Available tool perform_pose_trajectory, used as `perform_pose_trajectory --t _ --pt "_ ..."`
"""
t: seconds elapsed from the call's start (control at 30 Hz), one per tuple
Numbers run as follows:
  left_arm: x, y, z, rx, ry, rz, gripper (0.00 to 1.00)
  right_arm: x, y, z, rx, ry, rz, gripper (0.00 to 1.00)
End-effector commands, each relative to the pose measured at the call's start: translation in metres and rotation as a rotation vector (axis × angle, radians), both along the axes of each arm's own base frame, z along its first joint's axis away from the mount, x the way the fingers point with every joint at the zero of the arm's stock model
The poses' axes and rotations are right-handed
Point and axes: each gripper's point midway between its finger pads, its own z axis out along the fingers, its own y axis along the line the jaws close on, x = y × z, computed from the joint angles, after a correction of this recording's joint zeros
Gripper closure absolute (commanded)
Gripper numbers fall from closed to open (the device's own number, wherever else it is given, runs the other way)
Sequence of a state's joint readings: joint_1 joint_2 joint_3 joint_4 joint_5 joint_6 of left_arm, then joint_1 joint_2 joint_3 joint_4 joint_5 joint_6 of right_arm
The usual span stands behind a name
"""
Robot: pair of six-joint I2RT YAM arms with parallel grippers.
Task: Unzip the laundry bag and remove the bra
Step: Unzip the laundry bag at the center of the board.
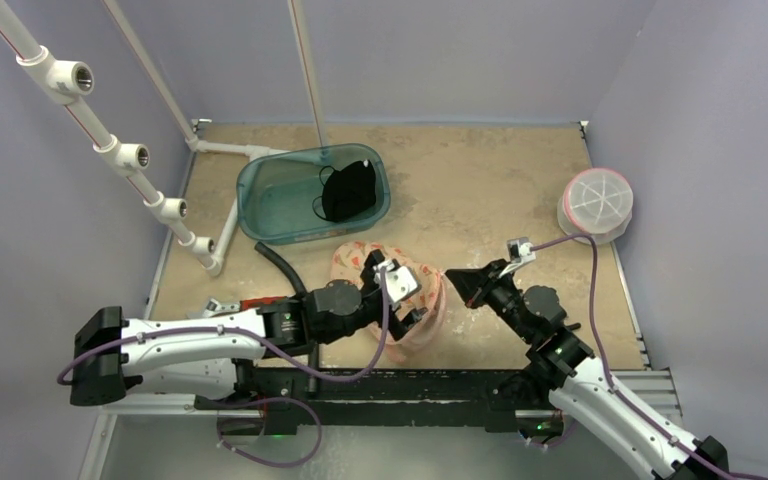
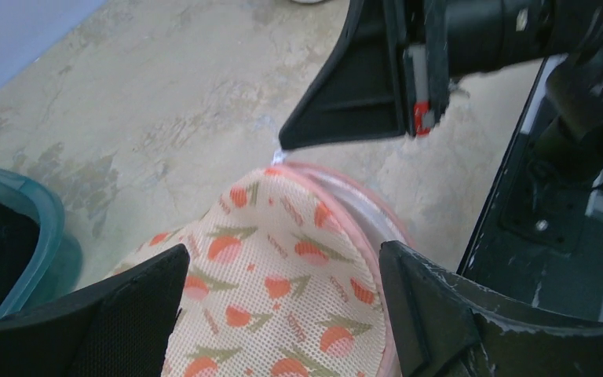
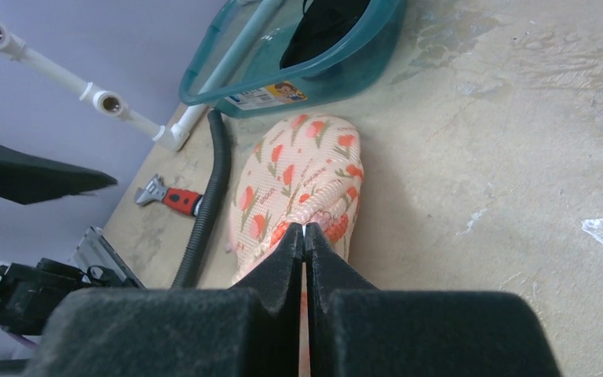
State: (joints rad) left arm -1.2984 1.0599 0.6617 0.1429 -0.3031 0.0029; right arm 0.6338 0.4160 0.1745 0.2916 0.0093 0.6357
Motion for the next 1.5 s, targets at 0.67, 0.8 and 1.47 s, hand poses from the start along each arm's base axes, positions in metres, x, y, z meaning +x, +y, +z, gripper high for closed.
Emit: perform_pose_trajectory --t 0.67,0.8,1.47 --pt "0.034 -0.078 -0.044 0.19 0.153 0.162 0.04 -0.002 -0.001 0.017 0.028 -0.049 0.005 1.0" --pt "0.04 -0.071 -0.05 0.213 0.132 0.202 0.14 -0.002 -0.001 0.018 0.031 -0.05 0.005 1.0" --pt "0.015 -0.02 -0.064 0.158 0.097 0.136 1.0 -0.011 0.017 0.014 0.055 -0.048 0.117 1.0"
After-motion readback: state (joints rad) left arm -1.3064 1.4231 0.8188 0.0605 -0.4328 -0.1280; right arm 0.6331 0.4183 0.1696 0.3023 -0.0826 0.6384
